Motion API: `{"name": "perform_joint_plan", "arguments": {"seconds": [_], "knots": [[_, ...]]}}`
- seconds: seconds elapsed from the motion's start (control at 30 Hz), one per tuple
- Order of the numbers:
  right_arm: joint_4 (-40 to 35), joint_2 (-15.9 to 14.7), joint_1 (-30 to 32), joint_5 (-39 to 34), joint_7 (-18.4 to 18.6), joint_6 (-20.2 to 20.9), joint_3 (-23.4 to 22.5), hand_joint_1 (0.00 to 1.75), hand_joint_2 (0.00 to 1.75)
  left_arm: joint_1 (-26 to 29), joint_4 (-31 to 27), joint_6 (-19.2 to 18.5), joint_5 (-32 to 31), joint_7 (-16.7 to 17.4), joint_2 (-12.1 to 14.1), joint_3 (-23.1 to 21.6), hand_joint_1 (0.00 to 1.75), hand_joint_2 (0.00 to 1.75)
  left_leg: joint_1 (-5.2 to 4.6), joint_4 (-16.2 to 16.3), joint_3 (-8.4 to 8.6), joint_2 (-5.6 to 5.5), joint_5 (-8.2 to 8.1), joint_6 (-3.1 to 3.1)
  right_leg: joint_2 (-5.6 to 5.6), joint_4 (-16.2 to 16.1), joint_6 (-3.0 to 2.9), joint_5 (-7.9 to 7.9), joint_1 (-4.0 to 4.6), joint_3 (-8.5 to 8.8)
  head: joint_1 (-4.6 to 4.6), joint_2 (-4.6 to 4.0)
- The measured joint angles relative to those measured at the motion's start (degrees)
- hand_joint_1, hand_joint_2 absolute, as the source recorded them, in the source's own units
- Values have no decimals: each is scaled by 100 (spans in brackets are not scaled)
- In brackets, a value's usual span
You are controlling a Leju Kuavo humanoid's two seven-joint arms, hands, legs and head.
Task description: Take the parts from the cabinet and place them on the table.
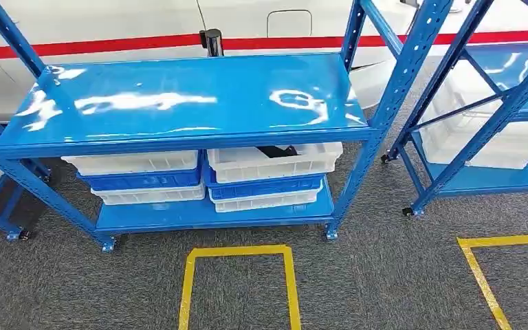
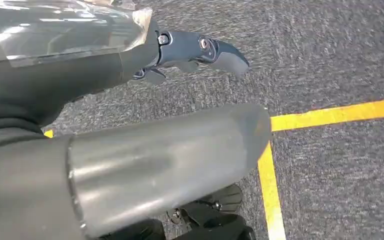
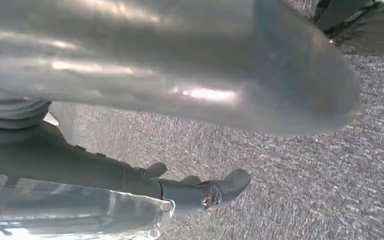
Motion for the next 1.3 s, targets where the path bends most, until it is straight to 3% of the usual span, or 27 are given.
{"name": "perform_joint_plan", "arguments": {"seconds": [0.07,0.1,0.2,0.37,0.4,0.6,0.63,0.67,1.3], "knots": [[0,4,-2,0,4,13,-9,0,0,0,0,18,33,9,0,22,0,0,11,-10,0,-8,12,-35,-2,1,-22,-13,13,-1,-2,0],[0,4,-1,4,11,13,-9,0,0,0,0,24,42,9,0,26,0,175,15,-14,1,-9,18,-50,-3,2,-23,-14,17,-1,2,0],[0,4,-4,33,35,13,-11,0,0,0,0,26,92,7,-2,50,0,175,26,-21,1,-10,21,-140,-3,6,-32,-12,41,-12,0,0],[0,2,-3,48,55,13,-11,0,0,0,0,26,100,9,-7,116,0,175,17,-21,-2,-11,17,-155,-3,7,-47,-7,52,-22,0,0],[0,2,-4,48,55,13,-11,0,175,0,0,26,105,9,-7,129,0,175,12,-21,-2,-11,16,-157,-4,7,-47,-7,51,-21,0,0],[0,9,3,94,107,42,-7,0,175,15,0,-22,210,203,4,159,0,175,-20,-20,-1,-11,16,-156,-4,7,-46,-6,22,-21,0,0],[-2,7,21,60,114,74,4,0,175,38,-2,-44,262,251,17,125,0,0,-22,-20,-1,-12,16,-155,-4,7,-45,-6,19,-21,2,0],[-11,4,42,-4,114,100,35,0,0,78,-17,-65,369,308,41,46,0,0,-25,-20,0,-12,15,-154,-4,7,-45,-6,18,-21,0,0],[-551,-90,626,-1581,-216,765,870,0,0,787,-584,-581,3100,1458,503,-2165,0,0,-27,-20,-4,-13,10,-155,-5,7,-45,-6,12,-27,2,0]]}}
